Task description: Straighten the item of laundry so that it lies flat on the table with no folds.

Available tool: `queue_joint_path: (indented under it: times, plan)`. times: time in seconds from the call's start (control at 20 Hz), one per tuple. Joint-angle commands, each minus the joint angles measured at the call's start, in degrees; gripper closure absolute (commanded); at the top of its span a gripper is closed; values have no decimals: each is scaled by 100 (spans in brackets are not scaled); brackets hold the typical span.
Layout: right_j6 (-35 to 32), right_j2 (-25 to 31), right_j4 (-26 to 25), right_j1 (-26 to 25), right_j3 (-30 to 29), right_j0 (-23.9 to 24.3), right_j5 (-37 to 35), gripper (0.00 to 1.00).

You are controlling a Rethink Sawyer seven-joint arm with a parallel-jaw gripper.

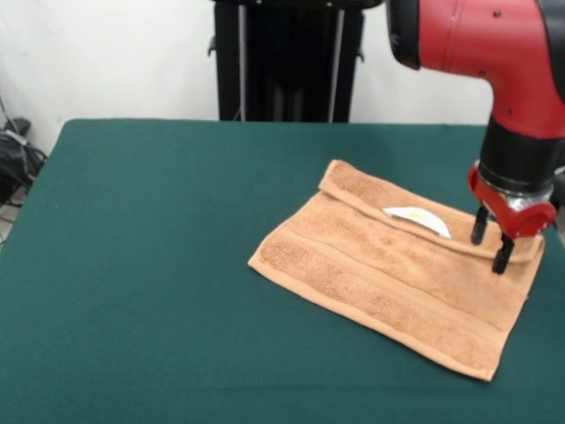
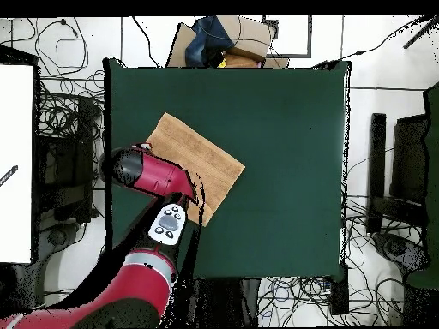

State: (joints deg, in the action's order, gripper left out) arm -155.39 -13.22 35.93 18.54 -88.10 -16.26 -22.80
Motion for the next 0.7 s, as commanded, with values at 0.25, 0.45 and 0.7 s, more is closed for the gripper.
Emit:
queue_joint_path:
  times: [0.25, 0.45, 0.7]
  plan:
    - [-1108, 306, 158, -572, 229, -298, 29, 0]
    - [-1028, 368, 173, -569, 181, -264, 127, 0]
    - [-995, 402, 172, -541, 148, -234, 158, 0]
